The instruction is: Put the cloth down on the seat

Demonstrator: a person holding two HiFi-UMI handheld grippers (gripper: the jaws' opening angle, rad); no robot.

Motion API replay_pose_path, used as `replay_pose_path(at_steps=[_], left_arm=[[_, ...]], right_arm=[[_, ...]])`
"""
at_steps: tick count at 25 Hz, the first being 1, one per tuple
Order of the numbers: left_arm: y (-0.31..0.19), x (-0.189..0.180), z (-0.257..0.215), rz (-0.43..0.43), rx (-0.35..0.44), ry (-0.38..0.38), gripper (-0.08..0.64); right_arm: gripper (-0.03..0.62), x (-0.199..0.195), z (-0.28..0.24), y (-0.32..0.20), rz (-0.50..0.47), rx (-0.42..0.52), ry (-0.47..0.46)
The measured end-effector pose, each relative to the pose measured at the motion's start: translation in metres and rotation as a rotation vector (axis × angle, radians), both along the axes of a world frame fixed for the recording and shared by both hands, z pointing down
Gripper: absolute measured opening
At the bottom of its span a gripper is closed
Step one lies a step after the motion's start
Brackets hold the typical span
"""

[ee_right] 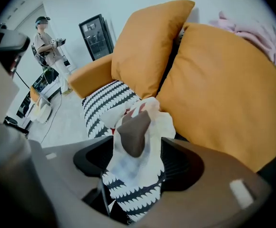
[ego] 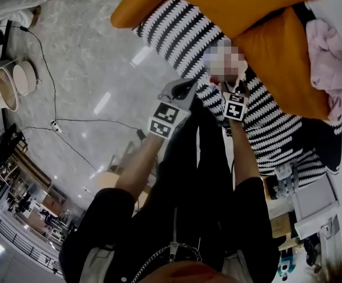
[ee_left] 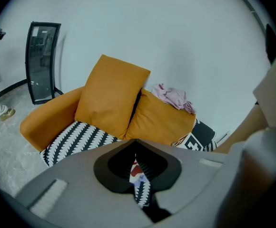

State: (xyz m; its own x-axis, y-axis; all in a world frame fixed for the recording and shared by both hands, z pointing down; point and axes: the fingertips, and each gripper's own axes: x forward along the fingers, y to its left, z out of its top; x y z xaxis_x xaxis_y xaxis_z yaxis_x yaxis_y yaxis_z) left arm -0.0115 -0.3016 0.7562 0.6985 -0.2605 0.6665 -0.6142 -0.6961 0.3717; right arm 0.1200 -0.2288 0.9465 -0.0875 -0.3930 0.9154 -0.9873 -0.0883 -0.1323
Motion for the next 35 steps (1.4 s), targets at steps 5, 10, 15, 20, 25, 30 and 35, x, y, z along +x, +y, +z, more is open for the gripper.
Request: replay_pose_path(at_steps=[5,10,15,20,25,30,35], left_arm=[[0.014,0.03,-0.026,0.024,0.029,0.023,0.011],[0.034,0.054,-0.046,0.053,0.05,0.025,0.011],[0.049,0.069,-0.073,0.071,0.087,0.023,0.011],[0.067,0.072,-0.112,0.07,0.124,0.031,0.011],[0.075,0.077,-0.157,0.054,0.186,0.065,0.011],[0.078,0.08,-0.193,0.046,0.26,0.104,0.011],[0.083,0.087,-0.232,0.045,0.322,0.152,0.011]], right_arm=[[0.237,0.015,-0.045,0.019,0.006,0.039,-0.013],[0.039,0.039,-0.089,0.035,0.09,0.084,0.011],[0.003,0.035,-0.128,0.049,0.018,0.075,-0.038],[0.003,0.017,-0.198,0.059,-0.186,0.139,-0.081],[0.003,0.024,-0.273,0.064,-0.24,0.229,-0.105],[0.003,0.029,-0.366,0.056,-0.215,0.495,-0.097],[0.002,0.013,-0.451,0.057,-0.249,0.731,-0.094]])
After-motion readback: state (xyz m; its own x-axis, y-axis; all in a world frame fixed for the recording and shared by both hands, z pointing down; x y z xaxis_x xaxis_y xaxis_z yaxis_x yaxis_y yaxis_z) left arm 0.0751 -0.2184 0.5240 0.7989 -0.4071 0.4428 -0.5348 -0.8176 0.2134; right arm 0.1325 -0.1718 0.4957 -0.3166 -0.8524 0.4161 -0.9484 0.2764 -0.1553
